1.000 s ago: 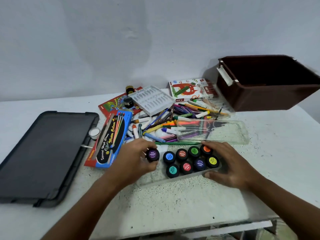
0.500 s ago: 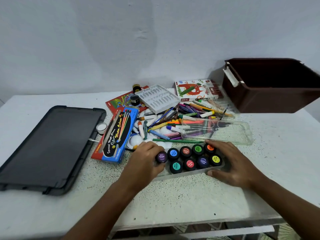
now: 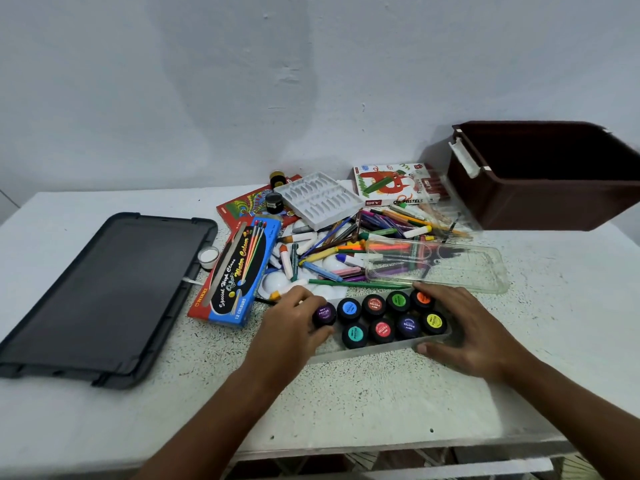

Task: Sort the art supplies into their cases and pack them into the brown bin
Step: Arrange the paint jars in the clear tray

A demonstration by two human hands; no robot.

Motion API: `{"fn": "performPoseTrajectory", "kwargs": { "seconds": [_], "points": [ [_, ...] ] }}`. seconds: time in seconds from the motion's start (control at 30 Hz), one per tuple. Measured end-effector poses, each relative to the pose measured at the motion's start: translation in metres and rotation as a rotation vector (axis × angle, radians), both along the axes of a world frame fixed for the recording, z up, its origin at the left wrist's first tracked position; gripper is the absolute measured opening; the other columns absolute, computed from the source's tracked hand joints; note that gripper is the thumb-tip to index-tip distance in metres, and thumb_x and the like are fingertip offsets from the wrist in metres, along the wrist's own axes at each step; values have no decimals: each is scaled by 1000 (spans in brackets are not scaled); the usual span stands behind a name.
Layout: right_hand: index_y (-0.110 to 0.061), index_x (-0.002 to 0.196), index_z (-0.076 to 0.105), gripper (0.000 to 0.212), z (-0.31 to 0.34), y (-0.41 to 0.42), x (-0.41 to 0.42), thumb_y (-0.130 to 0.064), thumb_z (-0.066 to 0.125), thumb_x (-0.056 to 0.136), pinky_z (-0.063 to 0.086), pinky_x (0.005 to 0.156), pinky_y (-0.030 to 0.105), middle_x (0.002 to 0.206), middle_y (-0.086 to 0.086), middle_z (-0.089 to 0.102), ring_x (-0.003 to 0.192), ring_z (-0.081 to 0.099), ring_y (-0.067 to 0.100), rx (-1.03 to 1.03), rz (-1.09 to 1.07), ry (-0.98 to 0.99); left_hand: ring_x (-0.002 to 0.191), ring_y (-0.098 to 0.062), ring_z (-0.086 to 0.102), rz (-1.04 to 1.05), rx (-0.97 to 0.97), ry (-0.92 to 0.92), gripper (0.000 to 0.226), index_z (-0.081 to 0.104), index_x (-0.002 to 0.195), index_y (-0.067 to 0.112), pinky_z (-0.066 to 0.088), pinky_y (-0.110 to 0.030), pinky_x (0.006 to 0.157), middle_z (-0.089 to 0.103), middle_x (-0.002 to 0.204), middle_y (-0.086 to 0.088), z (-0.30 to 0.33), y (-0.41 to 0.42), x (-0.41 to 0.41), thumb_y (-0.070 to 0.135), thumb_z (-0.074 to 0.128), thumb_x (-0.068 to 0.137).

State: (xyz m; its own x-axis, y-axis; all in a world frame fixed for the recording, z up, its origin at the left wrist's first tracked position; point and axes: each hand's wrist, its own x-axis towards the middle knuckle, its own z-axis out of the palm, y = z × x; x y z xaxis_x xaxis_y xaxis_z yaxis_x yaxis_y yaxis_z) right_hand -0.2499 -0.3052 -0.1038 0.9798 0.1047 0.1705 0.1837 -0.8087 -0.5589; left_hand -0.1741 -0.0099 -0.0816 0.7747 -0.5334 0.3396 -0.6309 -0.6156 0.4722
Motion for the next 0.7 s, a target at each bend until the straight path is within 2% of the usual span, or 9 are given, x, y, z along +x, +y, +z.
{"fn": "performPoseTrajectory", "kwargs": {
  "seconds": [0.1, 0.2, 0.27, 0.37, 0.47, 0.5, 0.6, 0.7],
  "points": [
    [-38, 144, 35, 87, 0, 0, 0, -68, 67, 69, 40, 96, 30, 136, -21, 44, 124, 39, 0, 0, 1, -7, 69, -6, 59, -35, -39, 83, 45, 69, 105, 9, 57, -23, 70, 63, 96, 1, 4, 4, 3, 23, 85, 65],
    [-38, 143, 35, 87, 0, 0, 0, -68, 67, 69, 40, 96, 30, 136, -22, 44, 124, 39, 0, 0, 0, -4, 62, -2, 59, -38, -71, 127, 49, 67, 112, 11, 54, -15, 65, 64, 97, 1, 17, 14, 11, 32, 80, 70],
    [-37, 143, 36, 86, -1, 0, 1, -67, 68, 68, 42, 96, 33, 136, -20, 46, 123, 40, 2, 2, 2, -10, 61, -1, 56, 48, -107, 60, 38, 68, 108, 10, 49, -12, 61, 63, 92, 0, 27, 28, 26, 29, 77, 76],
    [-38, 143, 36, 86, -1, 0, 0, -64, 69, 68, 42, 96, 35, 136, -19, 46, 124, 41, 3, 9, -2, -11, 71, -18, 57, 300, -122, -91, 19, 71, 101, 7, 44, -25, 67, 64, 90, -10, 34, 59, 61, 12, 70, 82],
    [-39, 144, 34, 86, -1, 0, 0, -66, 68, 69, 41, 97, 33, 137, -21, 44, 125, 40, 5, 2, -5, -6, 96, -38, 53, 450, 40, -93, 39, 67, 114, 5, 40, -36, 77, 60, 105, -20, 32, 89, 94, 8, 49, 80],
    [-39, 144, 34, 86, -1, 1, 0, -67, 68, 69, 41, 97, 33, 137, -21, 44, 125, 39, 5, -5, -3, -7, 103, -42, 50, 466, 137, -67, 46, 64, 121, 8, 39, -40, 83, 58, 112, -20, 33, 97, 102, 10, 49, 77],
    [-39, 144, 34, 86, 0, 2, 1, -68, 67, 70, 41, 95, 34, 136, -21, 44, 124, 39, 3, -23, -3, -11, 118, -40, 41, 454, 404, 87, 63, 48, 138, 21, 33, -40, 98, 49, 135, -13, 33, 109, 119, 9, 57, 77],
    [-38, 144, 34, 86, 1, 4, 0, -69, 65, 69, 41, 95, 34, 136, -22, 43, 124, 38, 1, -31, -4, -15, 126, -35, 37, 407, 577, 121, 62, 42, 142, 24, 28, -37, 104, 42, 144, -11, 36, 105, 124, 10, 52, 82]
  ]
}}
